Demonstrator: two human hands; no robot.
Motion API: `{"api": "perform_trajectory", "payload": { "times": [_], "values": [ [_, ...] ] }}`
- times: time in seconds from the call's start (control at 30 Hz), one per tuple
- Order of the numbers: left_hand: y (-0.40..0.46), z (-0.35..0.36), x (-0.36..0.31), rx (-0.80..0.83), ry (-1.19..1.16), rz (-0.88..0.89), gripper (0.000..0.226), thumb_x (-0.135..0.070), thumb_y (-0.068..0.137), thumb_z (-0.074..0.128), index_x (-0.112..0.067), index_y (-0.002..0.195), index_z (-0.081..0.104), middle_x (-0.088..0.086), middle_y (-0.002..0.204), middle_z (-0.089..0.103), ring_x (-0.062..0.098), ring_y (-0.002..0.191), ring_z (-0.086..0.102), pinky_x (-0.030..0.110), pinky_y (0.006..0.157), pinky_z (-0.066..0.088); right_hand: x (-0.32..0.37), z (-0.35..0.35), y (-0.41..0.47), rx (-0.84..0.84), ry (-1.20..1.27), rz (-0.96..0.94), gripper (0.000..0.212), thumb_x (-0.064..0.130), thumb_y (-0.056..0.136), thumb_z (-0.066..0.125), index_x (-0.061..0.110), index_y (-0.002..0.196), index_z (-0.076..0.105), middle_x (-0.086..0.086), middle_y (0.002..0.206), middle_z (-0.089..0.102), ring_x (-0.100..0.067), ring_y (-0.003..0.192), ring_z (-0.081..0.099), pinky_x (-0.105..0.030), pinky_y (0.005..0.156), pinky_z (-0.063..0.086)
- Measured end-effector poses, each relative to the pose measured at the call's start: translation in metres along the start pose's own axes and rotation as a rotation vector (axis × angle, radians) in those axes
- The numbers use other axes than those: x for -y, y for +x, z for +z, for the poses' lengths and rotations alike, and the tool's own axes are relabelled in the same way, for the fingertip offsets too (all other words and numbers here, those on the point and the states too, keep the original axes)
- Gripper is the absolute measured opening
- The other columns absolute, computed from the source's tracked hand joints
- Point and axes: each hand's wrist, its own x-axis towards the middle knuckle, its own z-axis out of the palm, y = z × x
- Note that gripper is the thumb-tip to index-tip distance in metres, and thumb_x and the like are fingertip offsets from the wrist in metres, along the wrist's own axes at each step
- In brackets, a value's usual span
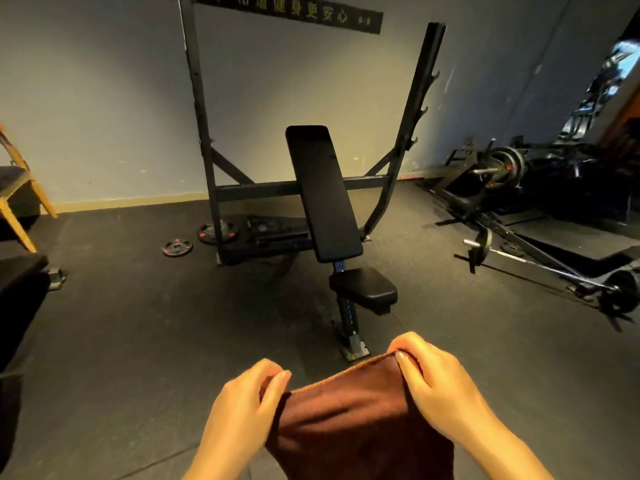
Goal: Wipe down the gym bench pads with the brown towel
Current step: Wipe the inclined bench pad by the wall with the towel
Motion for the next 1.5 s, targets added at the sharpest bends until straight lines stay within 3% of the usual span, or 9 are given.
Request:
{"api": "perform_trajectory", "payload": {
  "times": [0.03,0.2,0.37,0.5,0.63,0.8,1.07,1.2,1.5],
  "values": [
    [0.027,-0.003,-0.002,0.054,0.014,0.004,0.02,-0.039,0.096,0.06,-0.037,0.076,0.057,-0.02,0.069,0.062,0.004,0.07,0.056,0.022,0.069,0.043,-0.001,-0.002,0.026,0.068,-0.076,-0.024,0.003,0.035,0.098,0.053,0.035,0.096,0.055,0.017,0.094,0.064,-0.002,0.089,0.058,-0.029,0.08,0.046],
    [0.124,-0.02,-0.006,0.393,0.136,-0.018,0.017,-0.057,0.092,0.055,-0.042,0.096,0.058,-0.009,0.078,0.062,0.005,0.072,0.055,0.015,0.062,0.041,0.007,-0.019,0.121,0.656,-0.261,0.013,0.068,0.083,0.07,0.054,0.045,0.126,0.048,0.024,0.111,0.055,-0.001,0.104,0.053,-0.024,0.088,0.045],
    [0.224,-0.041,-0.007,0.518,0.385,-0.016,0.058,-0.083,0.072,0.048,-0.051,0.12,0.045,-0.022,0.091,0.053,0.002,0.084,0.055,0.01,0.065,0.04,0.005,0.002,0.24,0.79,-0.49,-0.189,0.074,0.06,0.074,0.075,0.038,0.136,0.041,0.005,0.12,0.055,-0.021,0.11,0.054,-0.033,0.083,0.041],
    [0.307,-0.038,-0.014,0.513,0.544,0.02,0.099,-0.1,0.045,0.036,-0.053,0.132,0.039,-0.028,0.104,0.048,0.0,0.098,0.051,0.016,0.086,0.043,-0.03,0.024,0.346,0.647,-0.578,-0.217,0.052,0.03,0.09,0.067,0.028,0.136,0.043,-0.005,0.126,0.055,-0.028,0.113,0.055,-0.036,0.083,0.043],
    [0.396,-0.033,-0.022,0.35,0.67,0.019,0.065,-0.076,0.077,0.06,-0.047,0.133,0.042,-0.022,0.127,0.056,0.004,0.117,0.053,0.025,0.092,0.044,-0.056,0.024,0.453,0.525,-0.439,-0.215,0.039,0.019,0.093,0.055,0.033,0.129,0.048,0.0,0.123,0.059,-0.023,0.108,0.056,-0.033,0.078,0.04],
    [0.498,-0.032,-0.031,0.098,0.756,0.044,0.018,-0.047,0.099,0.047,-0.038,0.113,0.054,-0.014,0.11,0.059,0.01,0.104,0.058,0.027,0.075,0.039,-0.071,0.015,0.574,0.399,-0.323,-0.229,0.038,0.015,0.091,0.056,0.038,0.122,0.054,0.009,0.121,0.063,-0.017,0.108,0.058,-0.035,0.089,0.048],
    [0.637,-0.023,-0.014,-0.12,0.203,-0.028,0.03,-0.001,0.081,0.066,-0.028,0.093,0.064,-0.012,0.094,0.062,0.019,0.09,0.061,0.036,0.075,0.045,-0.103,0.018,0.69,0.228,0.05,-0.158,0.066,-0.009,0.08,0.056,0.036,0.129,0.053,0.008,0.129,0.059,-0.014,0.121,0.053,-0.036,0.103,0.043],
    [0.722,-0.017,-0.005,-0.146,-0.019,-0.026,0.041,0.0,0.086,0.064,-0.04,0.082,0.056,-0.01,0.077,0.064,0.013,0.072,0.059,0.039,0.071,0.046,-0.11,0.029,0.75,0.073,0.269,-0.019,0.071,-0.018,0.077,0.052,0.047,0.106,0.05,0.011,0.102,0.063,-0.003,0.096,0.061,-0.029,0.084,0.048],
    [0.92,-0.037,0.02,-0.021,-0.133,0.117,0.04,-0.005,0.088,0.067,-0.042,0.085,0.053,-0.014,0.081,0.065,0.0,0.08,0.06,0.012,0.064,0.039,-0.082,0.057,0.912,-0.255,0.589,0.26,0.041,0.003,0.098,0.049,0.038,0.12,0.043,-0.002,0.104,0.059,-0.014,0.094,0.063,-0.026,0.073,0.051]
  ]
}}
